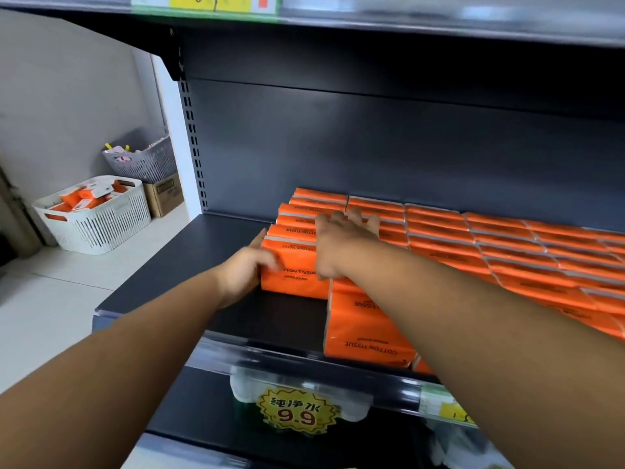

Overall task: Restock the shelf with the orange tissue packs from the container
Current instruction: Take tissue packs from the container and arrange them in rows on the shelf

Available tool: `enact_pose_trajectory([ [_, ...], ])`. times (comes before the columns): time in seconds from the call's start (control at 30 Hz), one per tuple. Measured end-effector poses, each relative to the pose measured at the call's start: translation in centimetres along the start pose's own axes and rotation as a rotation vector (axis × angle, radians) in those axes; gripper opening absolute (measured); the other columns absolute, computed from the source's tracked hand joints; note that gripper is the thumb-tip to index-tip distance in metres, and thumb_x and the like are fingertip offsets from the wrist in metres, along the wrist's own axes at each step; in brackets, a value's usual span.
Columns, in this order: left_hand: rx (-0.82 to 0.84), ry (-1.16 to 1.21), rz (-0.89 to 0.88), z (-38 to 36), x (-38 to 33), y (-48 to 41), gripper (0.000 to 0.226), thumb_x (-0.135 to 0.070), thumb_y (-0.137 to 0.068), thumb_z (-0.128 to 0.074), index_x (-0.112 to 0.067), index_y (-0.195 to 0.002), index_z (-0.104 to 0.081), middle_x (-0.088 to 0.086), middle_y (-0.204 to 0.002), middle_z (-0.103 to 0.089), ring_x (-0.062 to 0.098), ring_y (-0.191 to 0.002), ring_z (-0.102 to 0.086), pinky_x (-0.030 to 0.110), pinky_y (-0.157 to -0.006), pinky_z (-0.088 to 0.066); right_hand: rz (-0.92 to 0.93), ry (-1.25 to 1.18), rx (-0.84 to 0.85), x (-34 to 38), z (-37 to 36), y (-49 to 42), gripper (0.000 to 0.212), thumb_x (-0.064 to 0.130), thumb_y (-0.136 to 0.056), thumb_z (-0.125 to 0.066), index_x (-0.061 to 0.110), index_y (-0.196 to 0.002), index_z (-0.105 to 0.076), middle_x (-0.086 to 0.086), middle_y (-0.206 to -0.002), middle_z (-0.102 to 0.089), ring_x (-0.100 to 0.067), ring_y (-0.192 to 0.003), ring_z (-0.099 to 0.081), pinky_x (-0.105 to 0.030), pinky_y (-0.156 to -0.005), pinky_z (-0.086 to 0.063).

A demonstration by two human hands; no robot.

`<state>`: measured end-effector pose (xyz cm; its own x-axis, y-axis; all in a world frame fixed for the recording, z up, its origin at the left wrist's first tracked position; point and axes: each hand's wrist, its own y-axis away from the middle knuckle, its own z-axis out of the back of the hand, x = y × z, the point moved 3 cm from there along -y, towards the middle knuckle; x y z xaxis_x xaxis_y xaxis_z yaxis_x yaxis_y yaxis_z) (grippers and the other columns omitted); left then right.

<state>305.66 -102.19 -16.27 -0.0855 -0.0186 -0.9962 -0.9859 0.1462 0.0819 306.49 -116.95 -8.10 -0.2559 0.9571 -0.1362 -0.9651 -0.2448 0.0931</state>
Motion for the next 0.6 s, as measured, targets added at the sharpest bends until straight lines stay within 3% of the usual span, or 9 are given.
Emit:
enact_pose_trajectory([
  [0.07, -0.014, 0.327, -0.018, 0.0, -1.3, -0.7, 0.053, -0.034, -0.081, -0.054, -0.01, -0.128, -0.054, 0.018, -0.131, -0.058, 0.035, -0.12, -0.056, 0.051, -0.102, -0.042, -0.003, 0.017, 0.017, 0.0, 0.0, 0.0, 0.09, 0.028, -0.079, -0.071, 0.018, -0.152, -0.019, -0.007, -0.153, -0.025, -0.033, -0.145, -0.008, -0.054, -0.111, -0.014],
  [0.13, -0.138, 0.431, 0.0, 0.8, -2.8, -2.0, 0.073, -0.061, -0.09, -0.041, -0.015, -0.147, -0.035, 0.014, -0.152, -0.037, 0.031, -0.138, -0.04, 0.051, -0.11, -0.033, -0.001, 0.023, 0.036, 0.1, 0.0, 0.1, 0.085, 0.026, -0.08, -0.068, 0.016, -0.151, -0.022, -0.009, -0.154, -0.023, -0.034, -0.145, -0.008, -0.055, -0.112, -0.013],
  [0.2, -0.228, 0.401, 0.045, 1.3, -3.9, -3.5, 0.088, -0.074, -0.088, -0.031, -0.02, -0.155, -0.014, 0.008, -0.162, -0.015, 0.026, -0.148, -0.017, 0.047, -0.117, -0.018, 0.007, 0.017, 0.051, 0.1, 0.0, 0.2, 0.083, 0.024, -0.081, -0.065, 0.016, -0.152, -0.023, -0.01, -0.156, -0.018, -0.034, -0.146, -0.007, -0.056, -0.113, -0.011],
  [0.27, -0.204, 0.307, 0.127, 1.0, -4.4, -4.5, 0.089, -0.077, -0.087, -0.023, -0.019, -0.154, -0.021, 0.006, -0.158, -0.027, 0.024, -0.146, -0.025, 0.043, -0.116, -0.022, 0.018, 0.013, 0.061, 0.0, -0.1, 0.3, 0.083, 0.024, -0.082, -0.064, 0.015, -0.152, -0.021, -0.011, -0.158, -0.014, -0.035, -0.146, -0.005, -0.057, -0.113, -0.009],
  [0.37, -0.042, 0.231, 0.216, -0.1, -4.4, -5.3, 0.089, -0.083, -0.083, -0.024, -0.015, -0.136, -0.048, 0.012, -0.124, -0.065, 0.03, -0.113, -0.063, 0.041, -0.084, -0.051, 0.034, 0.018, 0.07, -0.2, -0.3, 0.4, 0.082, 0.027, -0.082, -0.063, 0.015, -0.152, -0.022, -0.011, -0.158, -0.013, -0.034, -0.144, -0.008, -0.056, -0.112, -0.011],
  [0.6, 0.01, 0.2, 0.222, -0.4, -3.9, -5.5, 0.089, -0.083, -0.082, -0.025, -0.014, -0.126, -0.058, 0.015, -0.121, -0.067, 0.031, -0.109, -0.066, 0.042, -0.085, -0.05, 0.023, -0.025, 0.088, -0.3, -0.6, 0.3, 0.084, 0.026, -0.083, -0.063, 0.013, -0.153, -0.019, -0.012, -0.159, -0.007, -0.035, -0.146, -0.001, -0.056, -0.112, -0.01],
])
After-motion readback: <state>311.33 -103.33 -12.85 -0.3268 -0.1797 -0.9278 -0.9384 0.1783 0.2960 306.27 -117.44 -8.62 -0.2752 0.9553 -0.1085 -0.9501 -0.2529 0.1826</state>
